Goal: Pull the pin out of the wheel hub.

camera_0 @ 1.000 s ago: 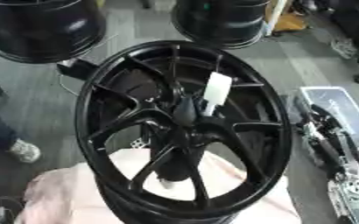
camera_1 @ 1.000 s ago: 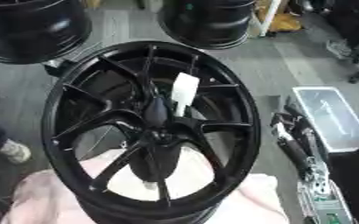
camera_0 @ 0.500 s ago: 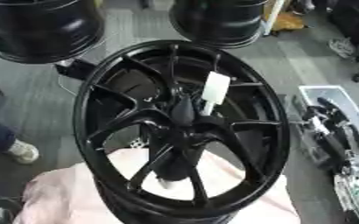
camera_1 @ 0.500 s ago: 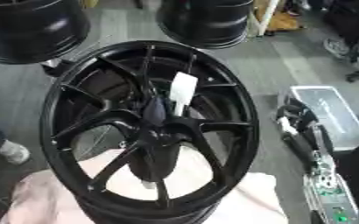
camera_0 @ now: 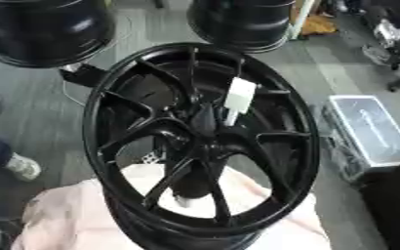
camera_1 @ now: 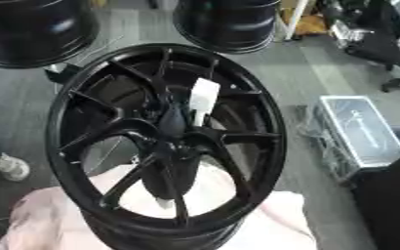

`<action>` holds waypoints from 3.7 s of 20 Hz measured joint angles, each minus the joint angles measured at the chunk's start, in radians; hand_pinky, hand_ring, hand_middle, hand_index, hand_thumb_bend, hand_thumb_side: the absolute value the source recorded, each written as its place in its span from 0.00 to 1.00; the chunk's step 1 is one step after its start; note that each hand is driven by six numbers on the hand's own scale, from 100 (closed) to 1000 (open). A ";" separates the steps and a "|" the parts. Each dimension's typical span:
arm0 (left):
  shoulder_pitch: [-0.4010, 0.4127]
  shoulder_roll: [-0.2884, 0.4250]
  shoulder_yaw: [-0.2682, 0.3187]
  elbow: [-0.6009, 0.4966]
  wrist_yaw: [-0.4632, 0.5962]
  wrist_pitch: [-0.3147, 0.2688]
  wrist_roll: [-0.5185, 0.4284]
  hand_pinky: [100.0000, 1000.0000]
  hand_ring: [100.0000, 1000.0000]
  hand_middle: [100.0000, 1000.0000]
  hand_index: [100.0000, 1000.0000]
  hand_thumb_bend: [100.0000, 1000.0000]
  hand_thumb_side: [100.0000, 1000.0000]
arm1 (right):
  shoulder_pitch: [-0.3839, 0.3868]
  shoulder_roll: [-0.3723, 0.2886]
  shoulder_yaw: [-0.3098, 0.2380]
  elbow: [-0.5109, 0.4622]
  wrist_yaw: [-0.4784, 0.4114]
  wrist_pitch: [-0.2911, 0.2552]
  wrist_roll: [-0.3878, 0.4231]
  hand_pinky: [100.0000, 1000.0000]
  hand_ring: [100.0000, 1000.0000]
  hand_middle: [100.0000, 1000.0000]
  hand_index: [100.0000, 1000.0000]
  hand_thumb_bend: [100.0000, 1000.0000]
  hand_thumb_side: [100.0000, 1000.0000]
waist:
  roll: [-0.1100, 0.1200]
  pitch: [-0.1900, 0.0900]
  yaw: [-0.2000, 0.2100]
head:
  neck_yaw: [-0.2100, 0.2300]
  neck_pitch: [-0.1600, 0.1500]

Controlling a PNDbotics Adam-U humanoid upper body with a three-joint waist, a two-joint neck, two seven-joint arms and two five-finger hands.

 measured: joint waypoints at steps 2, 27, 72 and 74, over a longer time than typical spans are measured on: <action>0.003 0.000 -0.002 0.000 0.000 0.000 -0.002 0.74 0.64 0.62 0.69 0.30 0.62 | -0.049 -0.018 0.062 0.008 -0.014 -0.025 0.113 0.78 0.83 0.86 0.97 0.15 0.34 | -0.004 -0.005 0.001 | 0.000 0.004; 0.013 0.008 -0.003 0.006 -0.003 0.005 -0.010 0.75 0.64 0.62 0.69 0.29 0.62 | -0.308 0.199 0.270 0.321 0.147 -0.037 0.576 0.80 0.85 0.87 0.98 0.24 0.46 | -0.012 -0.013 0.005 | -0.013 0.008; 0.013 0.008 -0.003 0.006 -0.004 0.003 -0.016 0.75 0.65 0.62 0.69 0.29 0.63 | -0.291 0.253 0.384 0.264 0.356 -0.104 0.510 0.48 0.50 0.59 0.78 0.11 0.35 | -0.011 -0.017 0.006 | -0.019 0.008; 0.013 0.008 -0.003 0.006 -0.004 0.003 -0.016 0.75 0.65 0.62 0.69 0.29 0.63 | -0.292 0.253 0.377 0.260 0.351 -0.103 0.510 0.43 0.46 0.54 0.74 0.07 0.32 | -0.011 -0.017 0.006 | -0.019 0.008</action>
